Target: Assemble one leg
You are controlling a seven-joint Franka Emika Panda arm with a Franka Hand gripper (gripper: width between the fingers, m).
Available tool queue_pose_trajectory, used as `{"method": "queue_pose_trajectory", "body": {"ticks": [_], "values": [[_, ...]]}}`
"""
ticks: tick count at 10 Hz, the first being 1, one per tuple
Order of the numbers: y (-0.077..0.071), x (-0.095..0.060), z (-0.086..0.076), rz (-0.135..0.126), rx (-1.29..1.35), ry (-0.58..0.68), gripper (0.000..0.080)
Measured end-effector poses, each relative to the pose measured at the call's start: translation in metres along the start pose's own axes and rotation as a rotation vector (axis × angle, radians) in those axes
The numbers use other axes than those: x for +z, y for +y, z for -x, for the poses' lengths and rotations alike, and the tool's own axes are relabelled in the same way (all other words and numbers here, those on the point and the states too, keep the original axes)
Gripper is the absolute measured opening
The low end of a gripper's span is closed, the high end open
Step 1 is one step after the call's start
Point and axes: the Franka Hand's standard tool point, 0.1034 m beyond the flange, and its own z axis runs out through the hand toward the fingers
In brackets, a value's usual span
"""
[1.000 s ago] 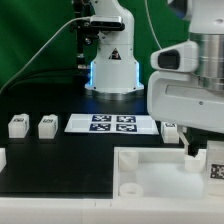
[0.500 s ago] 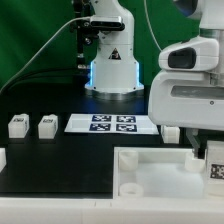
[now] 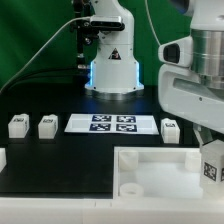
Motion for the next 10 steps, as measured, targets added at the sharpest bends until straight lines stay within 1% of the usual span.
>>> {"method": "queue_pose_trajectory", "body": {"ticks": [1,3,4,6,7,8,9,10], "values": [[0.0001,0.0015,-0.0011,-0.012,0.191,-0.029,0.0295],[-0.0019,0.003,0.001,-0.027,0.55,-0.064,0.0294],[-0.0031,0.0042,0.0017,-0.039,0.683,-0.071,0.0294],[-0.0025,0.0047,0.0014,-0.051,0.71,-0.067,0.0294],[-0.0025,0.0049,0.0015,-0.051,0.709,-0.067,0.0294],[-0.0023,0.0051,0.0015,-0.051,0.683,-0.066,0.0469],[-0.0028,0.0051,0.0018,-0.056,0.621,-0.063,0.0469],[-0.0069,0.0055,0.0025,-0.096,0.485,-0.043,0.0591]]}}
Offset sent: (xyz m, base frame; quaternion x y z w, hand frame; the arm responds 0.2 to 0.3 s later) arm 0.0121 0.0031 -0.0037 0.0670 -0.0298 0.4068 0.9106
